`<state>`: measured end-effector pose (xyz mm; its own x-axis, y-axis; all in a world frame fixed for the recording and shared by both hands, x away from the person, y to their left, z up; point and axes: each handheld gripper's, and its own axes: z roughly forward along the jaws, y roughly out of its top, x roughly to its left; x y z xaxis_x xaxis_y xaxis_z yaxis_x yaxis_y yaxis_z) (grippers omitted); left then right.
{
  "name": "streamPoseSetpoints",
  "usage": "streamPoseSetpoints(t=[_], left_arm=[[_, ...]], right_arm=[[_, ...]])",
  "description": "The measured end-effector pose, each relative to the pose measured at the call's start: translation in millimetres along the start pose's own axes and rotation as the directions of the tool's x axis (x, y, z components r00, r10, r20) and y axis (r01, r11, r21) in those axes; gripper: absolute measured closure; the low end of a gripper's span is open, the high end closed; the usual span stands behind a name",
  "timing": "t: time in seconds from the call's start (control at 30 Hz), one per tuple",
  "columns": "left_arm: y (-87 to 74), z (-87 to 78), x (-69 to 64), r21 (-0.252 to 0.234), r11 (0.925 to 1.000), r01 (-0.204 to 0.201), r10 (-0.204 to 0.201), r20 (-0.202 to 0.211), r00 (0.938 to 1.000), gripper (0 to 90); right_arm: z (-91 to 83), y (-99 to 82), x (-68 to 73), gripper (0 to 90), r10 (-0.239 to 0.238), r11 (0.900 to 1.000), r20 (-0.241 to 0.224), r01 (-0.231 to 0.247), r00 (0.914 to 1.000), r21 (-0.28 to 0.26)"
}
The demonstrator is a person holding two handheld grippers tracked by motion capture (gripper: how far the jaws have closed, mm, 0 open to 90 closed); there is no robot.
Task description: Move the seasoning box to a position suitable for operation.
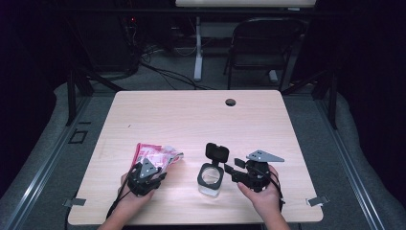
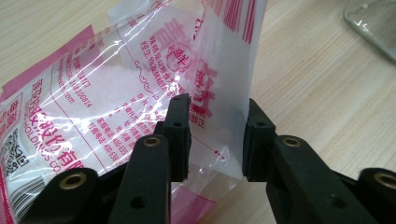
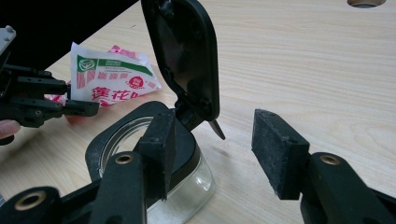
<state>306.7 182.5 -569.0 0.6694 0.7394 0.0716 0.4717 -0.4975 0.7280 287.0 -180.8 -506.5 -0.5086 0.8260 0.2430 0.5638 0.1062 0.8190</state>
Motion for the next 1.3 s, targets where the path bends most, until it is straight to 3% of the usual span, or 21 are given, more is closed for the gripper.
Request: streamPoseSetpoints(t=[0.07, 0.23, 0.47, 0.63, 1.0, 1.2, 1.3], left_arm=[[0.1, -0.5, 1.3, 0.000, 1.0000, 0.006, -0.006, 0.005, 1.0000, 70.8], [-0.5, -1.6, 6.6, -0.007, 0.9979, 0.065, -0.064, 0.036, 0.9973, 75.5], [-1.4, -2.9, 12.2, -0.003, 0.9935, 0.114, -0.113, 0.045, 0.9925, 83.6], [-3.5, -0.9, 16.7, -0.006, 0.9861, 0.166, -0.165, 0.063, 0.9842, 84.9], [-6.1, 2.8, 19.0, 0.001, 0.9813, 0.192, -0.192, 0.065, 0.9792, 85.9], [-6.7, 4.8, 18.6, -0.002, 0.9815, 0.191, -0.191, 0.049, 0.9804, 85.9], [-7.1, 5.1, 19.7, 0.006, 0.9800, 0.199, -0.199, 0.065, 0.9778, 86.1]], right_arm=[[0.2, -0.3, 0.1, 49.8, 0.002, 1.0000, 0.000, -0.002, 1.0000, -0.003], [0.4, -0.5, -0.4, 49.8, 0.005, 1.0000, -0.001, -0.005, 1.0000, -0.005], [0.8, -0.8, -0.3, 49.8, 0.007, 1.0000, -0.004, -0.007, 1.0000, -0.004], [0.9, -0.8, -0.1, 49.8, 0.008, 1.0000, -0.005, -0.008, 1.0000, -0.003], [1.4, -1.1, 0.1, 50.0, 0.006, 1.0000, -0.008, -0.006, 1.0000, 0.000], [2.1, -1.5, 0.7, 49.9, 0.003, 1.0000, -0.005, -0.003, 1.0000, 0.002], [2.6, -1.5, 1.6, 50.0, -0.001, 1.0000, -0.006, 0.002, 1.0000, 0.010]])
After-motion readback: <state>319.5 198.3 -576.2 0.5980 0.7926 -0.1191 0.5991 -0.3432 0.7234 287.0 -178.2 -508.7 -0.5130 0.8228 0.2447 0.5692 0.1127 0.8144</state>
